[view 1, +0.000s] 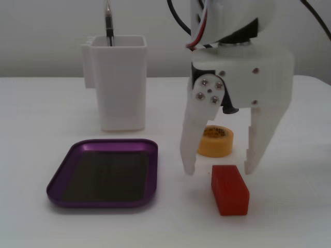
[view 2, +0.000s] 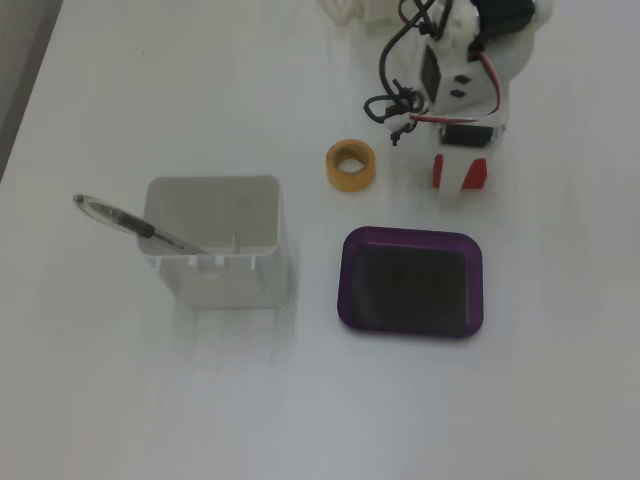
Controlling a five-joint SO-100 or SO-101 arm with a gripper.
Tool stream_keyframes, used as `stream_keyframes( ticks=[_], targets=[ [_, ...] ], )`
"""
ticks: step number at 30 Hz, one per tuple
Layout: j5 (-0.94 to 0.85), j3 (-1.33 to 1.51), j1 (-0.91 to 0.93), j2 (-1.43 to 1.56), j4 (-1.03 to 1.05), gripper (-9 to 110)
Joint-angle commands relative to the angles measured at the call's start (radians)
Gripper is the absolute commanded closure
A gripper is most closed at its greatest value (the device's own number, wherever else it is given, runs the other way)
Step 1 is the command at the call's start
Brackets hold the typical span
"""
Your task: Pick up the red cube and place it in the box.
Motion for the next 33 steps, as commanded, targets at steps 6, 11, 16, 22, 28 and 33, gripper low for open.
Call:
stream_keyframes(
  ticks=[6, 11, 16, 22, 28, 33],
  targets=[
    [0.003, 0.077, -0.064, 0.008, -0.077, 79],
    [0.002, 0.146, -0.046, 0.008, -0.155, 79],
    [0.000, 0.153, 0.008, 0.008, -0.167, 80],
    [0.002, 0.155, 0.011, 0.008, -0.172, 102],
    [0.000, 0.141, 0.009, 0.025, -0.164, 102],
    [-0.011, 0.043, 0.011, 0.057, -0.083, 102]
  ],
)
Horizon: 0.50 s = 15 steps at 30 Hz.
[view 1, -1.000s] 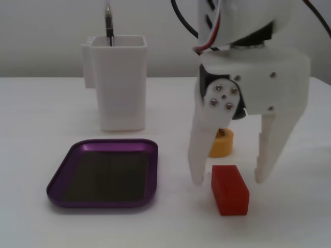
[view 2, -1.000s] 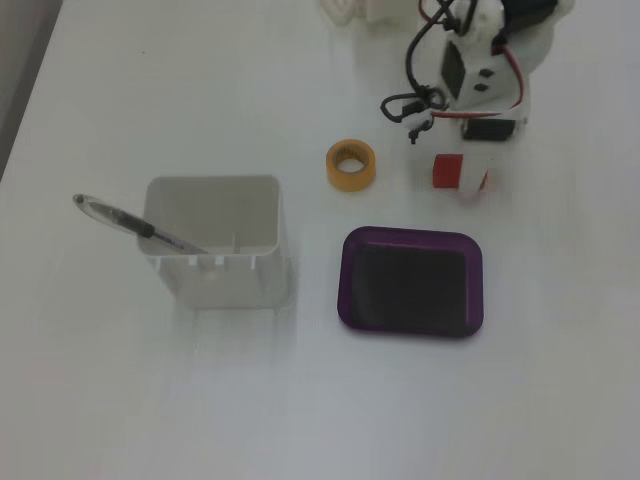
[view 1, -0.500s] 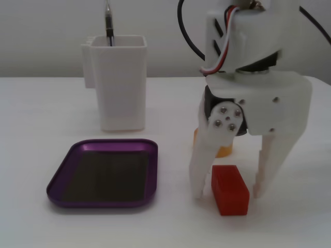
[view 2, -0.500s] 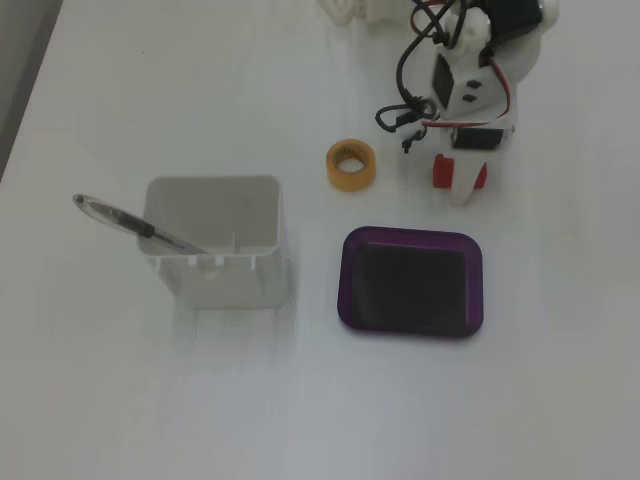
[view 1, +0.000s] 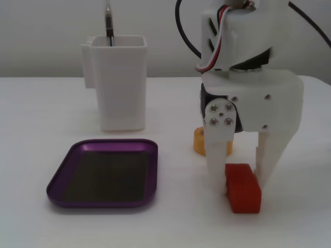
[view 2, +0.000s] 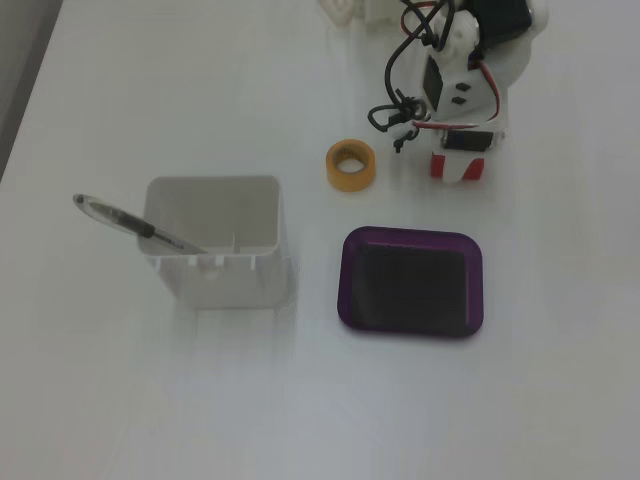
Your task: Pick up the red cube and place it in the box.
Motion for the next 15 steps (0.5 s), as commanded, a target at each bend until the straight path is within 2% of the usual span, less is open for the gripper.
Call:
stream_keyframes(
  ticks=[1, 8, 15],
  targets=[
    [-0.009, -0.109, 0.005, 0.072, 0.058, 102],
    [-0.095, -0.311, 0.015, 0.158, 0.120, 102],
    [-0.158, -0.445, 0.178, 0.156, 0.101, 102]
  ],
)
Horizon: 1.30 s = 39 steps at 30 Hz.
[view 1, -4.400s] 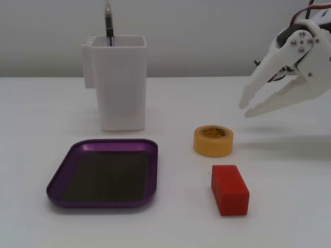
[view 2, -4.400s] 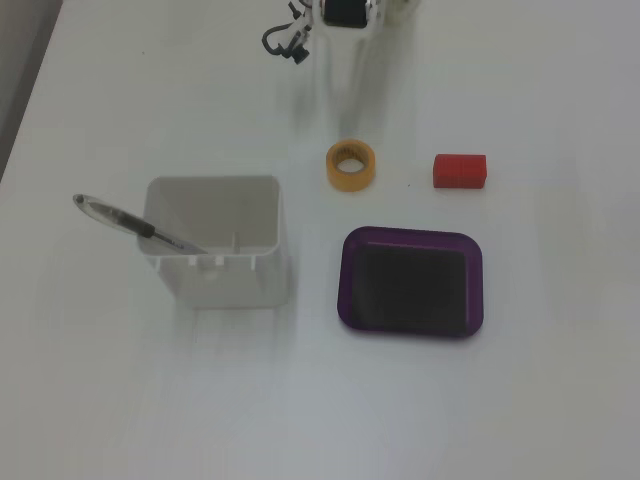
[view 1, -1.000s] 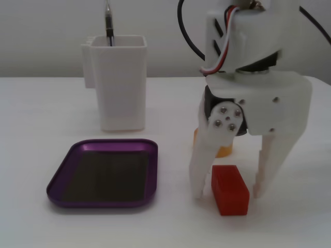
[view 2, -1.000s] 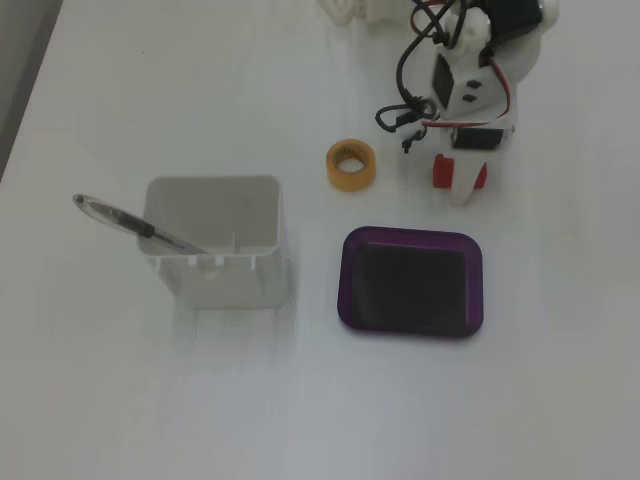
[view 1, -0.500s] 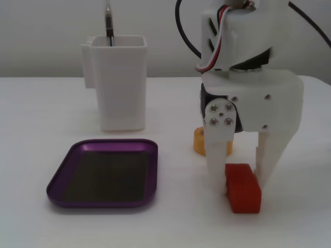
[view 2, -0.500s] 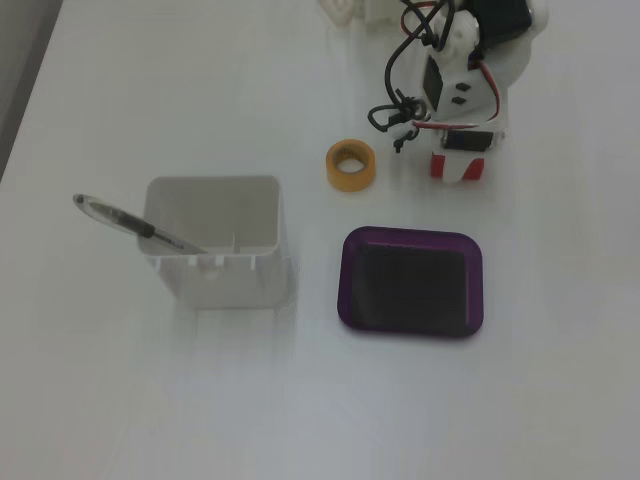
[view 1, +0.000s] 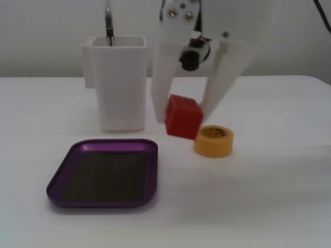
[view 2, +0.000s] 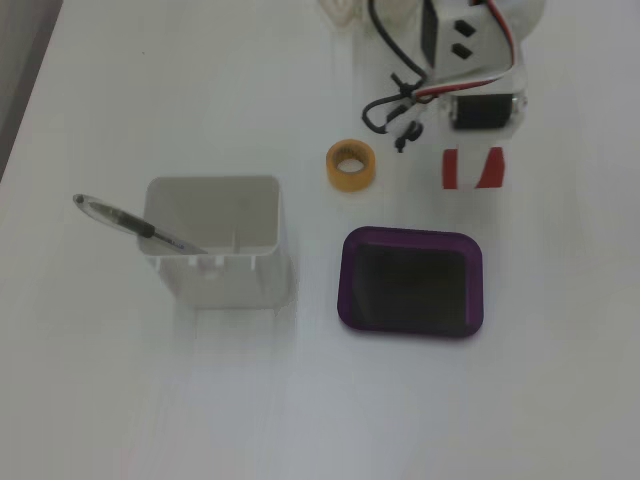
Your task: Pick up the red cube and place it in the box.
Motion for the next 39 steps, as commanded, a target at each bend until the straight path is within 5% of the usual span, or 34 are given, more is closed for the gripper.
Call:
stream_keyframes(
  ticks=[1, 17, 39],
  targets=[
    [-0.035, -0.086, 0.081, 0.077, -0.037, 102],
    [-0.120, -0.094, 0.169, -0.198, -0.287, 102],
    [-0.120, -0.152, 0.169, -0.348, -0.279, 102]
  ],
)
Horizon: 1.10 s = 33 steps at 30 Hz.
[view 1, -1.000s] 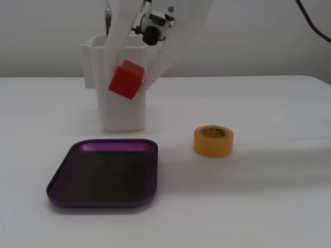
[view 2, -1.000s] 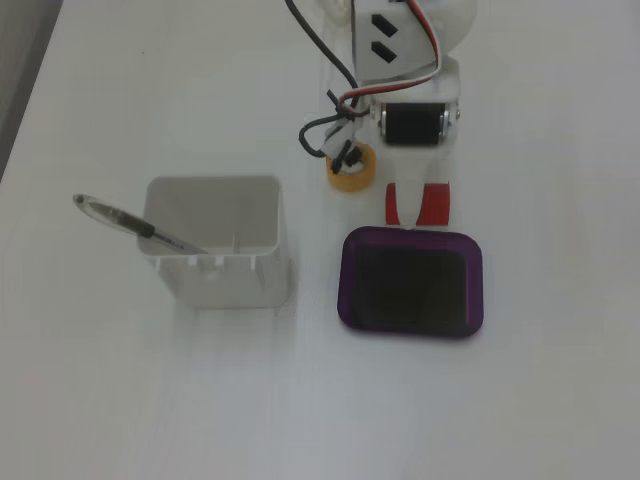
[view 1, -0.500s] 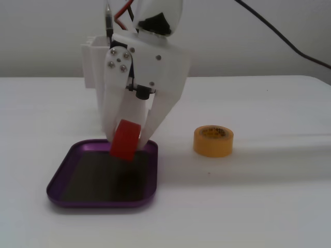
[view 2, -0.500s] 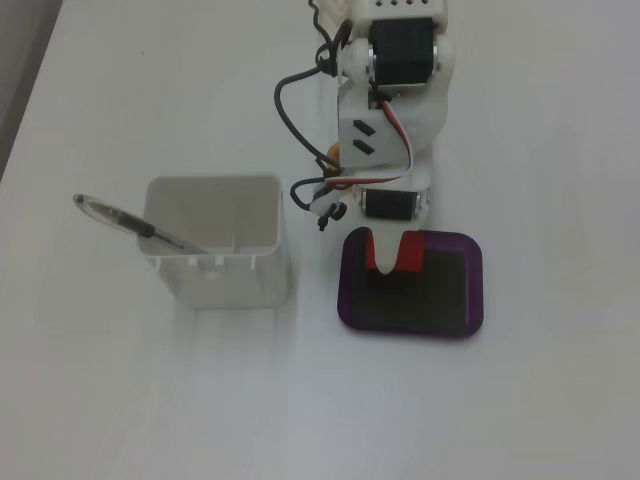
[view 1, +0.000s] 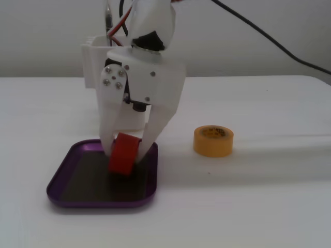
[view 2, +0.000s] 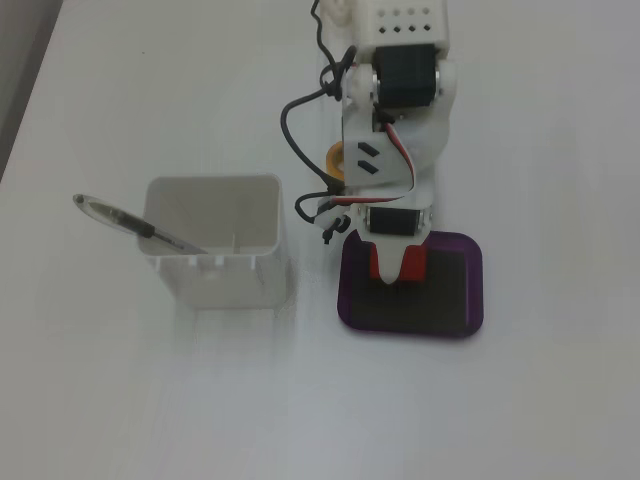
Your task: Pick up the red cube and place it in the box.
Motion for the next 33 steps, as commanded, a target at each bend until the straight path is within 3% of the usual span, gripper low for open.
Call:
stream_keyframes(
  ticks=[1, 12, 27, 33],
  targets=[
    [-0.005, -0.046, 0.000, 0.021, 0.002, 102],
    [-0.003, -0.146, 0.000, 0.025, 0.133, 85],
    [-0.003, -0.874, -0.005, 0.031, 0.652, 84],
    [-0.005, -0.799, -0.014, 0.179, 0.652, 84]
  ],
)
